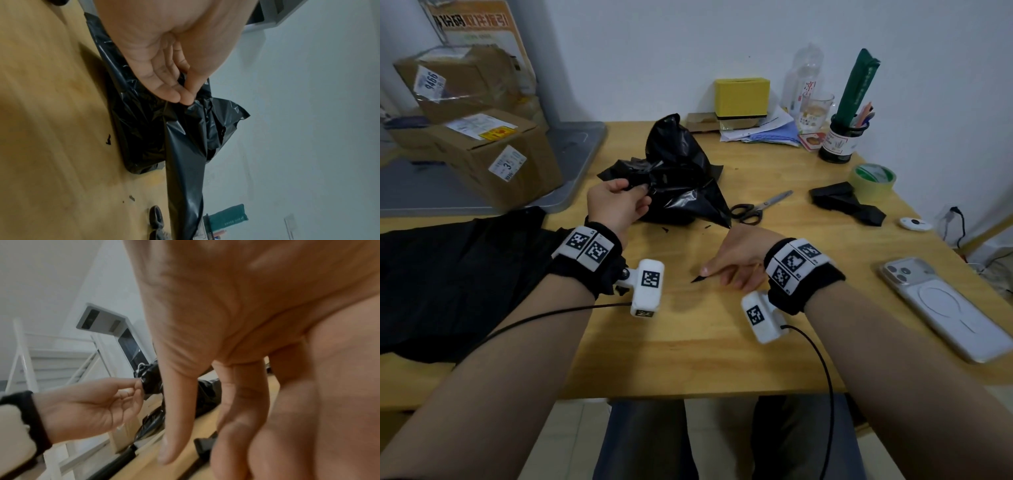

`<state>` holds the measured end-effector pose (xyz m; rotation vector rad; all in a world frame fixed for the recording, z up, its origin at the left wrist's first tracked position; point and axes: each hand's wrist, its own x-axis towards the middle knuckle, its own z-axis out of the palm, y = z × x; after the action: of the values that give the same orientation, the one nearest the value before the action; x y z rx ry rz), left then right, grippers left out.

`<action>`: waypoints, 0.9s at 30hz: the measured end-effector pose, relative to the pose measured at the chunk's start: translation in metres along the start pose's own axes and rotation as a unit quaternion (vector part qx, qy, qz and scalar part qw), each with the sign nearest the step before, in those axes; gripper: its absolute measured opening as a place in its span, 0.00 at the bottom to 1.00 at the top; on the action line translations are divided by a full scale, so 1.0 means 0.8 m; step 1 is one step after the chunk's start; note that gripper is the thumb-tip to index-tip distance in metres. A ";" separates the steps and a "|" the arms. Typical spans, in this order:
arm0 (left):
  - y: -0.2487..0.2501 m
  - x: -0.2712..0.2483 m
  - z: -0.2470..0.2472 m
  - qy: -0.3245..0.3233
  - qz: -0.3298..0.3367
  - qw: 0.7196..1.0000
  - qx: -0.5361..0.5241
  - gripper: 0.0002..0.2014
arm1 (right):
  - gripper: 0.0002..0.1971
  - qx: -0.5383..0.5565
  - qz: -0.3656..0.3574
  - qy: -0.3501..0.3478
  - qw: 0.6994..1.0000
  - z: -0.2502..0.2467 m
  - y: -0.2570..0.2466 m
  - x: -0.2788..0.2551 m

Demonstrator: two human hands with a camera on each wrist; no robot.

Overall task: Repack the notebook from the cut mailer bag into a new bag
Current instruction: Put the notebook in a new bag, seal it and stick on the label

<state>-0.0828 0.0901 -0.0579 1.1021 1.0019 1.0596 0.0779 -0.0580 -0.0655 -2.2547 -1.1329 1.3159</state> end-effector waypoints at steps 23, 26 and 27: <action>0.015 -0.035 0.024 -0.122 0.066 0.989 0.057 0.16 | 0.10 0.235 -0.201 0.190 0.932 -0.043 -0.068 -0.027; 0.019 -0.034 0.025 -0.152 0.046 0.985 0.062 0.15 | 0.07 0.238 -0.191 0.209 0.929 -0.040 -0.071 -0.015; 0.019 -0.032 0.023 -0.156 0.043 0.985 0.061 0.16 | 0.05 0.235 -0.191 0.207 0.930 -0.038 -0.072 -0.011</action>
<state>-0.0722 0.0634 -0.0376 1.3753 0.7807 0.8679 0.0732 -0.0233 -0.0098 -1.7348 -0.9184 0.7962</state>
